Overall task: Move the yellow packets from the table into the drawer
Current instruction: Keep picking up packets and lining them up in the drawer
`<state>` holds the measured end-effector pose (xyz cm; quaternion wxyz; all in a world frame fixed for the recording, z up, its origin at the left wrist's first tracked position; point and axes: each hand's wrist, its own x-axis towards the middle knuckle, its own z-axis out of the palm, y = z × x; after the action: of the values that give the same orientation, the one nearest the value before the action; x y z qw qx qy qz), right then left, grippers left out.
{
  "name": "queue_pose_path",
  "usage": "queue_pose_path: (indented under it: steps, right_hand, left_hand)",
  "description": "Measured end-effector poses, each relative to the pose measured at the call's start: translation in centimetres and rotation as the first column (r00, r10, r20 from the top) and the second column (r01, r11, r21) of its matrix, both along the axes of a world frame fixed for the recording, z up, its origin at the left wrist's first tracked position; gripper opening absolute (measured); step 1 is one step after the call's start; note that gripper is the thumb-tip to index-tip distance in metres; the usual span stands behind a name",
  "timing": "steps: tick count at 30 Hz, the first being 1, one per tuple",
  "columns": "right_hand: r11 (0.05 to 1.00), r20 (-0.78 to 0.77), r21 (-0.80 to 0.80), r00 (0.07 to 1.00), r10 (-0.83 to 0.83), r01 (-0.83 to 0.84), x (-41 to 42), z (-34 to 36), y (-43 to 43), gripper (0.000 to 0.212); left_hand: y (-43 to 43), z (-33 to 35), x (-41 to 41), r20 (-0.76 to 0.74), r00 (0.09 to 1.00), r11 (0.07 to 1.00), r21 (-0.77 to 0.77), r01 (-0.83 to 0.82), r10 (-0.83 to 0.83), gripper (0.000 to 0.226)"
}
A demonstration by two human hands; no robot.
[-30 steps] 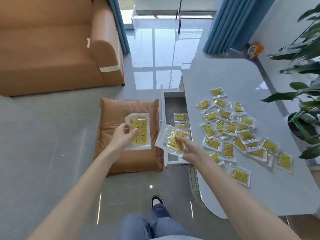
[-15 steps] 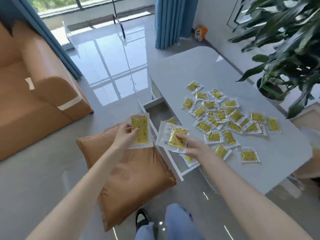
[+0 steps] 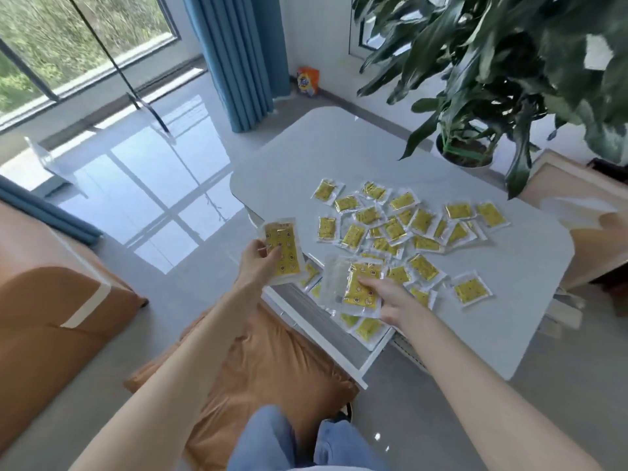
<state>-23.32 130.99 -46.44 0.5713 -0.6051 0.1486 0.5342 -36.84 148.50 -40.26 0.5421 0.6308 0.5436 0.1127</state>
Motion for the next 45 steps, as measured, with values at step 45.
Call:
queue_pose_path:
  steps: [45]
  right_hand:
    - [0.712, 0.288, -0.477, 0.857, -0.428, 0.516, 0.2, -44.0, 28.1, 0.049]
  left_hand:
    - [27.9, -51.1, 13.9, -0.199, 0.607, 0.632, -0.375, 0.678, -0.770, 0.005]
